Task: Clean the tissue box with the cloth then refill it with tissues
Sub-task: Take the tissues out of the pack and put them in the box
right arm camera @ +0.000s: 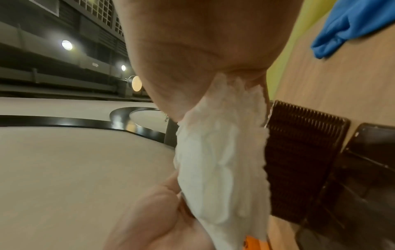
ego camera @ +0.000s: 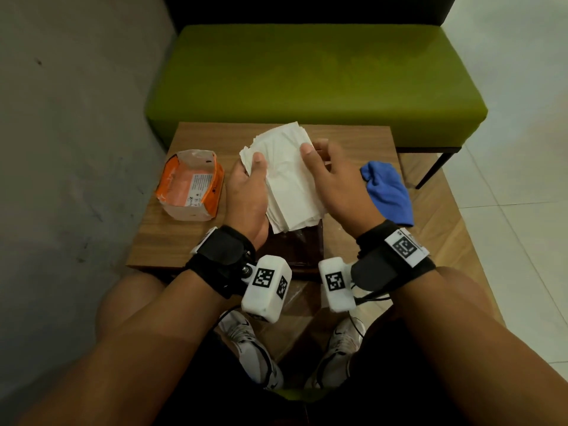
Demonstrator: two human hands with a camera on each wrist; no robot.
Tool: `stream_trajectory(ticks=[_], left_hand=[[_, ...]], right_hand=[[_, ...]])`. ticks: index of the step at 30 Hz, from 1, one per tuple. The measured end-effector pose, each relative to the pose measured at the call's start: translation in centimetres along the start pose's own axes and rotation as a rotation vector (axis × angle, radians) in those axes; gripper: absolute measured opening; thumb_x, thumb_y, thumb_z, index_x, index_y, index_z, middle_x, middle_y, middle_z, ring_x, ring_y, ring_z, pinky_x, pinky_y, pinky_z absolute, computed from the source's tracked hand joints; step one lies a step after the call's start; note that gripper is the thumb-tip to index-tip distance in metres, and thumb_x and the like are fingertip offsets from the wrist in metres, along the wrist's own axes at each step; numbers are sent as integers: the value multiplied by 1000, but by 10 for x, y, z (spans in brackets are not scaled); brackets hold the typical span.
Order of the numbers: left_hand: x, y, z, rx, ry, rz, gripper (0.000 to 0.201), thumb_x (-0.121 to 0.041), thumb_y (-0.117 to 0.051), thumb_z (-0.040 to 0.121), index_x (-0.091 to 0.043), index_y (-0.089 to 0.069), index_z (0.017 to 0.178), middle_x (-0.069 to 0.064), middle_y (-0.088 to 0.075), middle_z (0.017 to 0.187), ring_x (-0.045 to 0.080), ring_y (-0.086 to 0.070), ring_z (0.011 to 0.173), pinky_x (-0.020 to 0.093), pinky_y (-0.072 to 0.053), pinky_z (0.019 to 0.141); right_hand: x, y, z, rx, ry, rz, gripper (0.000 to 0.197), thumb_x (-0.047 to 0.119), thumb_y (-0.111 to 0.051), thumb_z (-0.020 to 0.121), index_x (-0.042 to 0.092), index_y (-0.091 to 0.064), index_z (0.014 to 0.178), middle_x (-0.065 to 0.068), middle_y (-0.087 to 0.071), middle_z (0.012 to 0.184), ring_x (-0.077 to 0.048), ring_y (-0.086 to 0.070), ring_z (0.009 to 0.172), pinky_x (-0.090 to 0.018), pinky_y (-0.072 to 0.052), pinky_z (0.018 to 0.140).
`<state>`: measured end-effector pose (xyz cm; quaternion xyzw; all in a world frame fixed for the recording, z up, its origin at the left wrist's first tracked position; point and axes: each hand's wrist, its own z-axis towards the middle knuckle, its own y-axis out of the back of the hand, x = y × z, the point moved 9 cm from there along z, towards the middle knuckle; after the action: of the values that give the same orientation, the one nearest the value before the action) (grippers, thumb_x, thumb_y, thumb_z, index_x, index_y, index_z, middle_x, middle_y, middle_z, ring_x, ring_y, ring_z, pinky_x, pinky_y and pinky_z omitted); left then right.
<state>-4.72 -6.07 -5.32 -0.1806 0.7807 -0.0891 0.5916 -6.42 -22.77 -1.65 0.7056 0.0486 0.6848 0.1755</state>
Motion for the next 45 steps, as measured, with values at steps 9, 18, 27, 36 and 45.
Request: stream_trajectory(ticks=[9, 18, 27, 36, 45], left_hand=[[-4, -7, -5, 56, 84, 122, 80, -65, -75, 91, -7, -55, 142, 10, -80, 123, 24, -80, 110, 50, -65, 95], [-10, -7, -14, 87, -90, 353, 43, -46, -82, 93, -13, -59, 108, 19, -74, 111, 31, -76, 103, 47, -64, 93], [-7, -12, -15, 170, -27, 257, 19, -25, -71, 105, -6, -66, 102, 19, -77, 109, 25, -74, 100, 46, -62, 92], [-9, -17, -5, 188, 166, 92, 20, -26, -66, 108, -7, -71, 106, 12, -82, 114, 27, -79, 108, 55, -60, 106], [-16, -6, -1, 40, -48, 204, 18, -28, -67, 108, -16, -59, 97, 12, -77, 103, 23, -75, 96, 45, -64, 91]], right_hand=[[-18, -11, 4, 8, -142, 278, 25, 49, -54, 107, 28, -67, 109, 1, -79, 109, -17, -77, 100, -51, -62, 96], [-6, -3, 5, -143, -82, 320, 28, 50, -44, 110, 29, -62, 112, -5, -75, 116, -23, -74, 108, -56, -59, 96], [-3, -1, 7, -155, -20, 248, 57, 68, -63, 87, 23, -66, 121, 0, -76, 115, -20, -75, 106, -58, -61, 91], [-4, -4, 2, -156, 28, 206, 50, 52, -42, 108, 8, -64, 115, -22, -73, 110, -42, -70, 104, -63, -56, 88], [2, 0, -5, -143, 40, 125, 42, 38, -40, 115, 2, -62, 114, -23, -71, 109, -33, -69, 100, -49, -55, 87]])
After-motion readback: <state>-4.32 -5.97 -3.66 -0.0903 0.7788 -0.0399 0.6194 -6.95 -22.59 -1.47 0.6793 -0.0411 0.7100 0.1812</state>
